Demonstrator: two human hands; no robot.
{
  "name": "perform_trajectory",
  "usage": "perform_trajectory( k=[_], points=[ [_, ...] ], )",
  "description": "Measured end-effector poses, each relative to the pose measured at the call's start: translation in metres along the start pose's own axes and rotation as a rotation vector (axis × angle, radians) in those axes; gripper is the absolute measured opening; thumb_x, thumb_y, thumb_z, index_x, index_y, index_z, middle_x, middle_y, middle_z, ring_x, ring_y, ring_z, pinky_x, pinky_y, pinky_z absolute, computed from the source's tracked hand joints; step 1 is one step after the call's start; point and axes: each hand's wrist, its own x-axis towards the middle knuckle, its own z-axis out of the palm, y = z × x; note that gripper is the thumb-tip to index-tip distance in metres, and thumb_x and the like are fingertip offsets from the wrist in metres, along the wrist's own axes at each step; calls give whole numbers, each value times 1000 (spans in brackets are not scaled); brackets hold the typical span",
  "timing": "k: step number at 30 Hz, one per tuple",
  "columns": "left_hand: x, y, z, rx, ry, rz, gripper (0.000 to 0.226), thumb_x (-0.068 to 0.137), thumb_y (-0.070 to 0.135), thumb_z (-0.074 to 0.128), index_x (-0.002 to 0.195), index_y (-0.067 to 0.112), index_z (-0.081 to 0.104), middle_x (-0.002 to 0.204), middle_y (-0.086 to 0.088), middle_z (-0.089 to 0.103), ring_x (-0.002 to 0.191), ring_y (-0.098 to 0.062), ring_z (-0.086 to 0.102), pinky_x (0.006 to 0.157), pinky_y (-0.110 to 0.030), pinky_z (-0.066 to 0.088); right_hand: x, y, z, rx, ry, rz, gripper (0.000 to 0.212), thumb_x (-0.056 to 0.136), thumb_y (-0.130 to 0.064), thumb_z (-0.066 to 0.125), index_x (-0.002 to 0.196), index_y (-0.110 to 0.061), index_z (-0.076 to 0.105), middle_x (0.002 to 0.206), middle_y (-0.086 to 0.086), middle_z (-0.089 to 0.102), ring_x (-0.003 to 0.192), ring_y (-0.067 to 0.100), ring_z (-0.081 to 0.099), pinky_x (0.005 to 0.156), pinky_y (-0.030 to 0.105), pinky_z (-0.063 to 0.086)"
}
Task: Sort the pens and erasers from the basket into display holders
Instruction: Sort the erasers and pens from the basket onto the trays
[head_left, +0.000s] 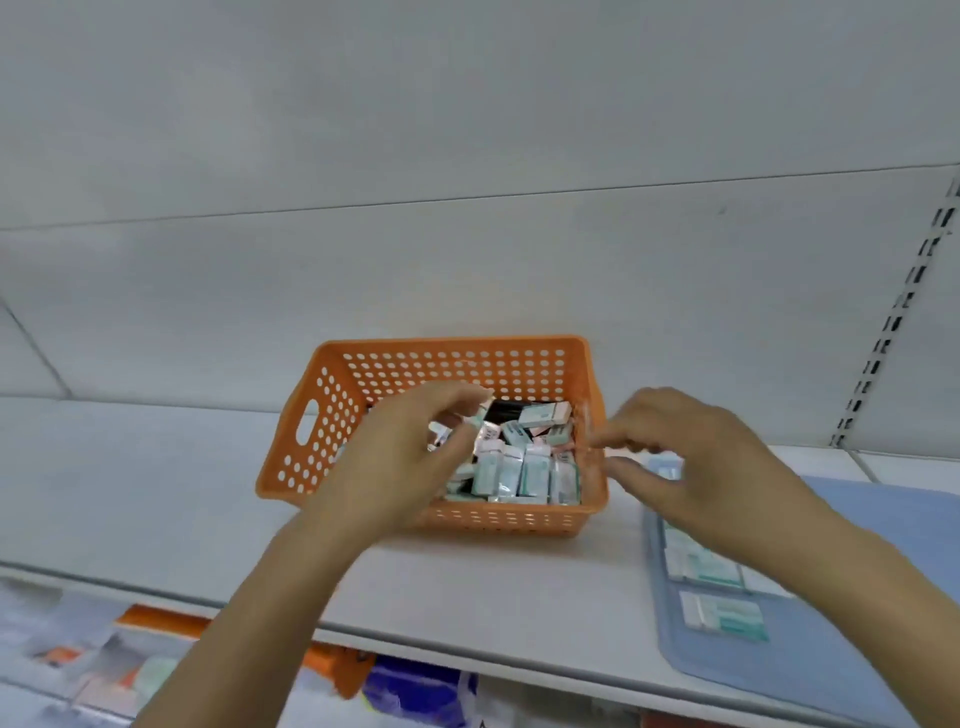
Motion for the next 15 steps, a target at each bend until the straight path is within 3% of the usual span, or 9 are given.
perform_trajectory(
  k=[4,7,10,15],
  points=[
    [31,-48,-7,361,-492,-136,68,83,38,73,143,31,42,140,7,49,122,-13,50,97,-26,41,69,-14,40,-324,-537,-79,50,82,-14,60,125,-39,59,120,-12,54,112,14,48,85,39,48],
    [42,-59,1,386,-662,-52,75,79,36,78,144,32,40,135,1,48,119,-17,50,99,-30,44,93,-9,68,-446,-803,-61,67,79,-13,62,135,-44,45,130,-10,49,110,18,51,79,40,51],
    [49,-67,1,351,-691,20,71,79,33,79,140,36,44,123,4,47,111,-14,50,95,-28,46,95,-3,78,-502,-895,-33,79,74,-14,68,139,-47,37,131,-16,40,103,16,50,65,30,41],
    [49,-79,-7,208,-761,47,55,83,21,75,129,40,52,93,13,48,81,-4,50,74,-19,47,99,-7,75,-549,-882,-28,68,78,-20,72,133,-45,41,101,-12,31,94,12,35,65,29,33]
  ],
)
